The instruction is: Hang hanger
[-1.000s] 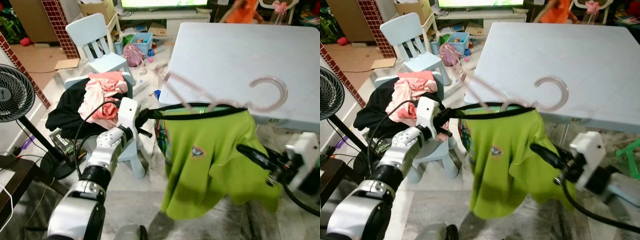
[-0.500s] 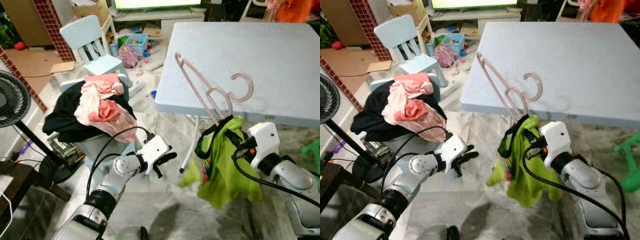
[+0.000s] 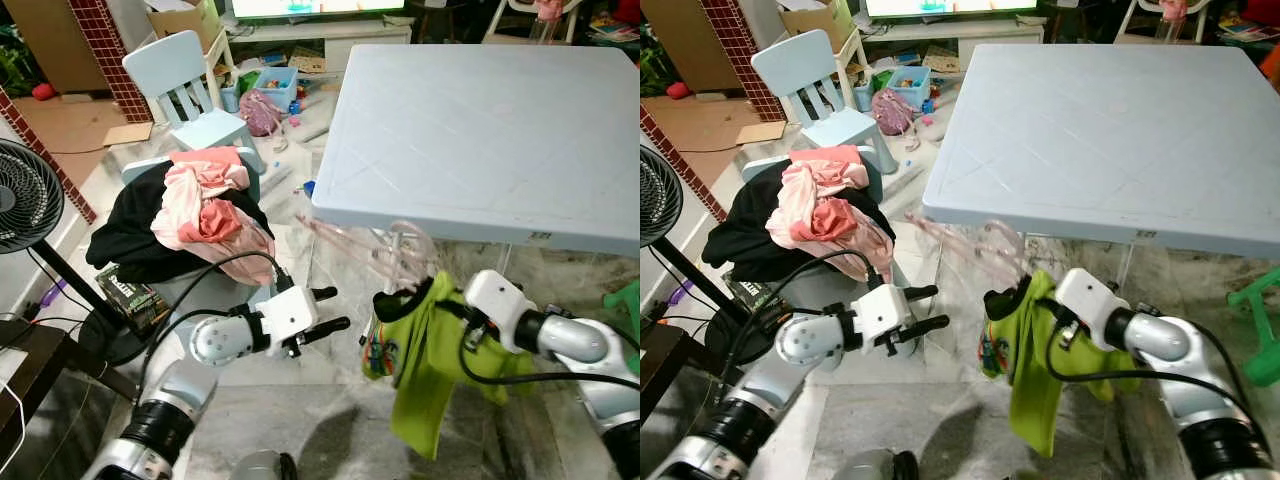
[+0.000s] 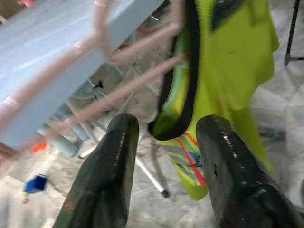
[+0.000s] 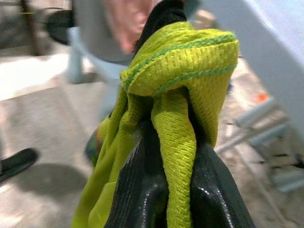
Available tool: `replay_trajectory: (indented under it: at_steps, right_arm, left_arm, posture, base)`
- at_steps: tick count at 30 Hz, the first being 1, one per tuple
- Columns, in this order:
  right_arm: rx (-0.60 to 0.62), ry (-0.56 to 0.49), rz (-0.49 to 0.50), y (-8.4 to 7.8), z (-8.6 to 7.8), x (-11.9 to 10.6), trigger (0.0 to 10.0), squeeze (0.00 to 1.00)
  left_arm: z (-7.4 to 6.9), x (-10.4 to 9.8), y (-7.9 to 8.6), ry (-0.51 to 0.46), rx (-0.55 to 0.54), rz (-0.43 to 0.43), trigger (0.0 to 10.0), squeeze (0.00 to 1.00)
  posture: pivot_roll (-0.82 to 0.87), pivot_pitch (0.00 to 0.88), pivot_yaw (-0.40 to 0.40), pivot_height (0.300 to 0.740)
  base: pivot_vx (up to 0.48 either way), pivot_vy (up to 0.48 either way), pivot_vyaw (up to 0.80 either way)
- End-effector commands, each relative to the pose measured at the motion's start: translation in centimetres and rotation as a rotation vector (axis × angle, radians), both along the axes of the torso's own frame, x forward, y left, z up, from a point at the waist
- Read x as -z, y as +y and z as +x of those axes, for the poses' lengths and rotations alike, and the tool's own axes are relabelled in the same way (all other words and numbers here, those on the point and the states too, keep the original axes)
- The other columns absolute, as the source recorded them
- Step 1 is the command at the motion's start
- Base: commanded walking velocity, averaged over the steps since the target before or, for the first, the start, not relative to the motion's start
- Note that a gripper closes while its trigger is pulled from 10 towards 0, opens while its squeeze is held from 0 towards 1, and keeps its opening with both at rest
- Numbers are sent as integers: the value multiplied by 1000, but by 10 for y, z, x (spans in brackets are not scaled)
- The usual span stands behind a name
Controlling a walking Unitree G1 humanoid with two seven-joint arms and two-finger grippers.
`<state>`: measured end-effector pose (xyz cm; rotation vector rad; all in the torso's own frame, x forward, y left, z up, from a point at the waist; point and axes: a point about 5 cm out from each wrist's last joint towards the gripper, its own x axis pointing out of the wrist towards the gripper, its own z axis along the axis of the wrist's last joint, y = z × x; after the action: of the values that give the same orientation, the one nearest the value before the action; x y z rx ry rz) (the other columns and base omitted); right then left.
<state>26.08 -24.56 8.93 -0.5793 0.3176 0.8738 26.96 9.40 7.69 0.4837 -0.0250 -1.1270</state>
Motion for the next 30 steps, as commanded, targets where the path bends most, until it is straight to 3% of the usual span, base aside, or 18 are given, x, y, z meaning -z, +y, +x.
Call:
replay_trajectory:
  at_steps: [1,5,11,19,27,28,29,30]
  right_arm:
    - [-103,30,-3,-2,-5,-2,10000,0]
    - [-213,85,-106,-12,-16,4,10000,0]
    - [-279,124,-93,-16,-20,0,10000,0]
    - [-401,147,-72,-11,-25,-10,10000,0]
    - [-472,212,-107,-16,-32,-15,10000,0]
    - [-480,211,-104,-15,-32,-16,10000,0]
    - [-486,209,-101,-14,-32,-18,10000,0]
    - [-495,208,-99,-13,-32,-19,10000,0]
  left_arm:
    - [2,-7,6,-20,-2,5,10000,1000]
    - [0,-3,14,11,7,36,10000,1000]
    - [-5,3,17,41,27,50,10000,1000]
    - [-8,6,8,38,57,49,10000,1000]
    - [-3,4,-6,49,94,38,10000,992]
    - [-3,4,-6,49,101,43,10000,337]
    - [-3,5,-9,63,115,40,8196,0]
    - [-3,6,-11,70,122,39,0,0]
  posture:
    - [-61,0,73,740]
    - [-60,0,74,740]
    - [-62,0,75,740]
    - [-79,0,81,740]
    - [-86,0,89,740]
    - [-86,0,88,740]
    - [-85,0,89,740]
    - [-86,0,88,740]
  base:
    - [0,0,0]
    - [0,0,0]
    - [0,0,0]
    - [0,0,0]
    - [0,0,0]
    - [0,0,0]
    - [0,0,0]
    - [0,0,0]
